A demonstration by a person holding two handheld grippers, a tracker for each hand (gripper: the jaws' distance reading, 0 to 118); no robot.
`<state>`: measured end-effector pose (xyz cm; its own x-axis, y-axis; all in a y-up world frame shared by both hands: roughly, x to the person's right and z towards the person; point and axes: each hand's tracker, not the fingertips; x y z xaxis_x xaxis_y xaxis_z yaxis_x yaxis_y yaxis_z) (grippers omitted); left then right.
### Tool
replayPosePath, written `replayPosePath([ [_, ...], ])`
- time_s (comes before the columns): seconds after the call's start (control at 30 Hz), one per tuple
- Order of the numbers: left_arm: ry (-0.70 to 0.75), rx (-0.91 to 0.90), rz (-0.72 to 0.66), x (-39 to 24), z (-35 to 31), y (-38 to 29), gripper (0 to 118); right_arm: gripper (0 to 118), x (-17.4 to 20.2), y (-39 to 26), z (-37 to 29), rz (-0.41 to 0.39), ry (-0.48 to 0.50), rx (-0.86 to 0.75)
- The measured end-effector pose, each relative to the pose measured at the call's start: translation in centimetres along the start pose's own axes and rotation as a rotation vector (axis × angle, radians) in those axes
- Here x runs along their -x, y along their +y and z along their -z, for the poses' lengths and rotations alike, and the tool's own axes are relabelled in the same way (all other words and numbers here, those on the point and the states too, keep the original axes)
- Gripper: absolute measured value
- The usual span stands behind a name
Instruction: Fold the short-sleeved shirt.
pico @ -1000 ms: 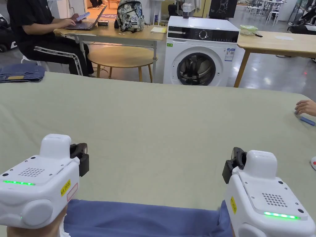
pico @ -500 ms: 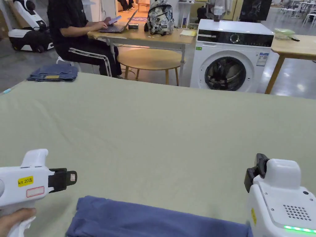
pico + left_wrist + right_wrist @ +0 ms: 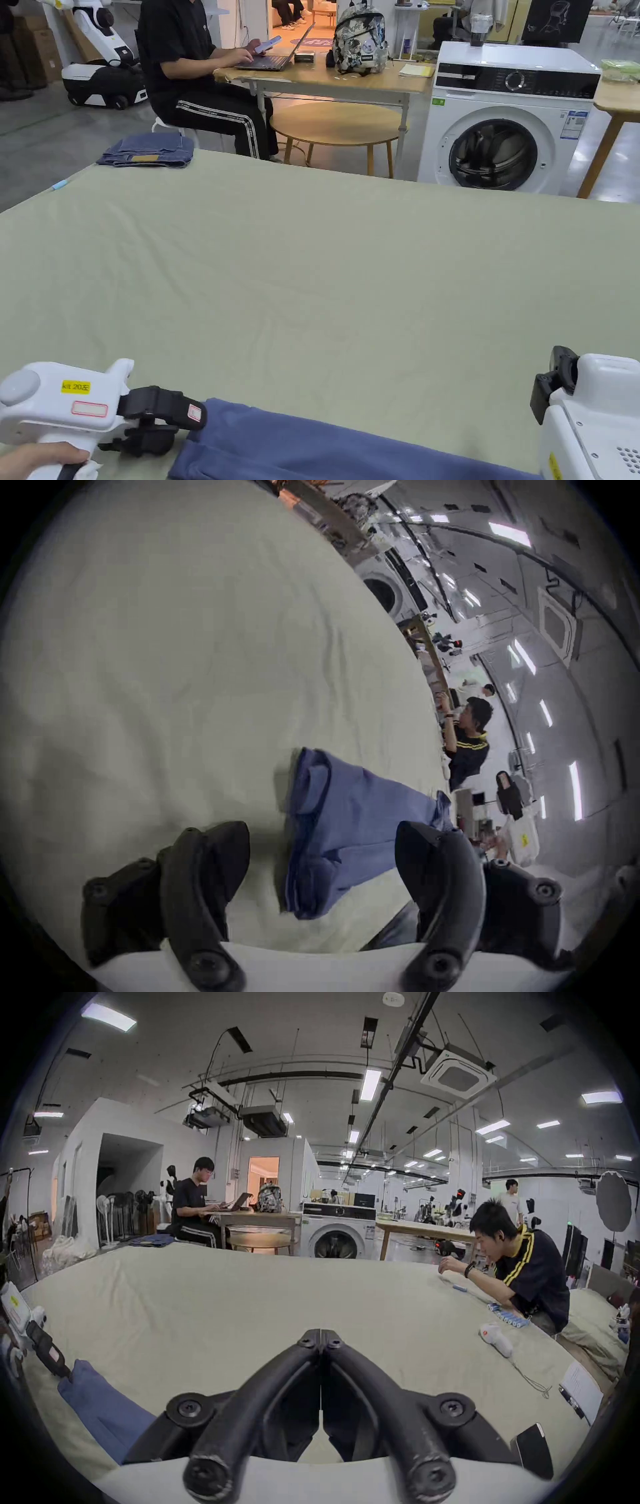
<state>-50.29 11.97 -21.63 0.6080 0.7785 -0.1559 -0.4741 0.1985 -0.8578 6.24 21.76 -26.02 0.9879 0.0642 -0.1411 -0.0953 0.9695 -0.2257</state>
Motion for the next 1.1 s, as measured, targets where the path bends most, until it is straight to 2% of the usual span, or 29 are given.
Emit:
replayPosePath([
  [0.13,-0.098,-0.058,-0.004,-0.8,1.3,-1.0,89,0,0.1,-0.4,0.2,-0.002,0.004,0.017],
  [0.3,-0.171,-0.003,-0.025,-1.3,3.4,-1.5,86,0,0.2,-0.6,0.3,0.014,0.008,0.04],
  [0.33,-0.165,0.002,-0.02,-1.7,3.6,-1.6,80,0,0.2,-0.6,0.3,0.015,0.009,0.042],
  [0.43,-0.015,0.029,-0.001,-1.9,4.7,-1.9,20,0,0.4,-0.6,0.4,0.01,0.012,0.045],
  [0.47,-0.009,0.029,0.001,-1.8,4.9,-2.1,9,0,0.4,-0.6,0.3,0.01,0.013,0.046],
  [0.53,-0.067,0.005,-0.031,-1.4,3.9,-2.0,7,0,0.4,-0.6,0.3,0.01,0.016,0.05],
  [0.73,-0.047,-0.059,-0.009,-2.6,2.4,-1.6,2,0,0.3,-0.8,0.3,0.016,0.017,0.06],
  [0.8,-0.058,-0.075,0.017,-5.1,1.0,-1.9,2,0,0.2,-0.7,0.4,0.018,0.013,0.06],
  [1.0,0.026,-0.105,0.13,-6.7,-1.8,-0.6,2,0,-0.4,-0.4,0.4,0.041,0.002,0.036],
  [1.1,0.067,-0.138,0.109,-5.6,-4.1,0.8,2,0,-0.5,-0.3,0.5,0.053,-0.003,0.027],
])
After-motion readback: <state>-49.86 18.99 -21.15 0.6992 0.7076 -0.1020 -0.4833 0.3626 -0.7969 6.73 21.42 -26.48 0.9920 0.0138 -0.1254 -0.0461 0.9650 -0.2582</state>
